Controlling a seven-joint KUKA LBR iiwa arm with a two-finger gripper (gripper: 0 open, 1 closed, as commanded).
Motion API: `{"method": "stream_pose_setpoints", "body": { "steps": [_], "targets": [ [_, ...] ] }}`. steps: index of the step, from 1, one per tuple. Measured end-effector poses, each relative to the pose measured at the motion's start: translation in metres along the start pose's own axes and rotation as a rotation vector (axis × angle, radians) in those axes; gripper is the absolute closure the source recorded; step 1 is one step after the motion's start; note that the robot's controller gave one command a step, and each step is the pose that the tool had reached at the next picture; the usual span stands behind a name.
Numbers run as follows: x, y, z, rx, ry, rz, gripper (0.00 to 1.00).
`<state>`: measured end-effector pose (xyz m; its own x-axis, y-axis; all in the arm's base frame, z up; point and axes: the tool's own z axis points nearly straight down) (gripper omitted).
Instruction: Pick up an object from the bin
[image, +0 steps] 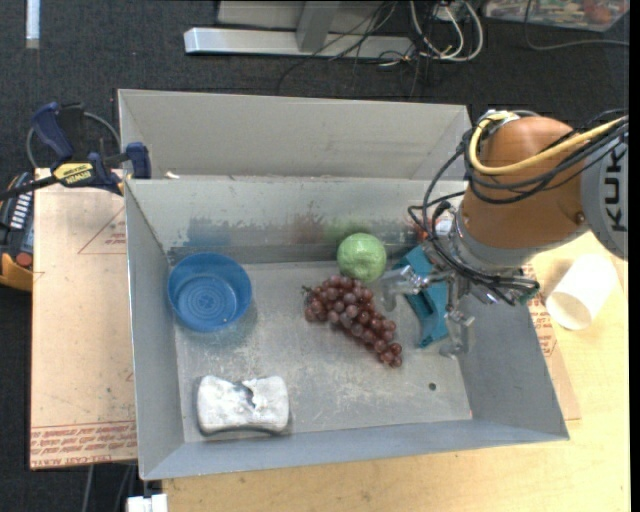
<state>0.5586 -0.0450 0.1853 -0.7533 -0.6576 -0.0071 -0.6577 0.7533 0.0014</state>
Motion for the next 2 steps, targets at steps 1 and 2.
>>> {"method": "stream_pose_setpoints", "body": {
  "steps": [1, 2],
  "targets": [
    [-0.025, -0.012, -0.019, 0.008, -0.014, 0.089, 0.00],
    [-0.030, -0.021, 0.011, -0.003, 0.001, -0.044, 0.00]
  ]
}}
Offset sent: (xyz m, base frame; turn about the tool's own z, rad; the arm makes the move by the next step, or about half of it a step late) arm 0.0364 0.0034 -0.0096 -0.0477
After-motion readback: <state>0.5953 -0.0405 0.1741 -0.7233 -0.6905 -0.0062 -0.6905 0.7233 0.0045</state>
